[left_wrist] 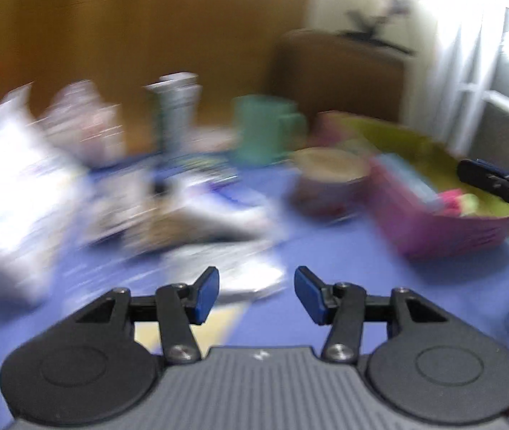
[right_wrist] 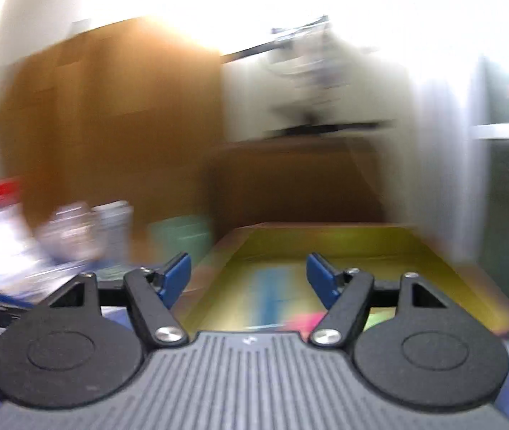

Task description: Organize soft objects

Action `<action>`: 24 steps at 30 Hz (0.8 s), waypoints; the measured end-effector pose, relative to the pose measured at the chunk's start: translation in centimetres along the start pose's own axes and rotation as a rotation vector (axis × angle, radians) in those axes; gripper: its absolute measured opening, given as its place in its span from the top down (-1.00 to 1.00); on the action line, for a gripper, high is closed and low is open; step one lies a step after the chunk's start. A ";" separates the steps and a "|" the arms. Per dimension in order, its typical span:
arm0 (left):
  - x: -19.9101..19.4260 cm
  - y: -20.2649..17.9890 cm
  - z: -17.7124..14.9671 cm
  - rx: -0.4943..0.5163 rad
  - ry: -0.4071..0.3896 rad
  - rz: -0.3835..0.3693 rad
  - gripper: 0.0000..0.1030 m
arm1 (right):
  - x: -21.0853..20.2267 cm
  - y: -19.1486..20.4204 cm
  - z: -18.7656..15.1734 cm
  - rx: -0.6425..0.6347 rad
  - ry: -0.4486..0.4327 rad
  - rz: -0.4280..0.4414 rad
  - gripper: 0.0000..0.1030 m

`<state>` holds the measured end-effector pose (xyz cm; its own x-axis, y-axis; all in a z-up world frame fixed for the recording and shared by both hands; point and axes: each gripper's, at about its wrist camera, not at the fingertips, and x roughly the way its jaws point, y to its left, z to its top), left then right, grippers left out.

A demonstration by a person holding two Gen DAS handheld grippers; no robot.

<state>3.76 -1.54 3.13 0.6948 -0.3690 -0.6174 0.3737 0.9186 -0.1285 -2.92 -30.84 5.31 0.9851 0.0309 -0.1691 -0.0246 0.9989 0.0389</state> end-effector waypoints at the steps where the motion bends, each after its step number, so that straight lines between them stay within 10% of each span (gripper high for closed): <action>1: -0.2 1.3 -0.4 -0.018 0.003 0.029 0.05 | 1.1 1.4 0.0 0.008 0.047 0.099 -0.40; 5: 0.2 5.2 -1.6 -0.112 0.022 0.150 0.04 | 6.9 7.5 -1.4 0.018 0.226 0.270 -0.41; 19: 3.1 6.3 -0.8 -0.131 -0.011 0.334 -0.08 | 17.0 14.3 -4.1 -0.007 0.415 0.172 -0.74; 24: 3.2 5.7 -1.0 -0.111 -0.020 0.363 -0.14 | 17.0 14.3 -4.6 -0.031 0.419 0.188 0.31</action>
<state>7.55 2.63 -0.33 0.7821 -0.0185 -0.6229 0.0328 0.9994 0.0116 12.67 -15.89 -1.49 0.8094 0.2165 -0.5458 -0.2076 0.9750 0.0789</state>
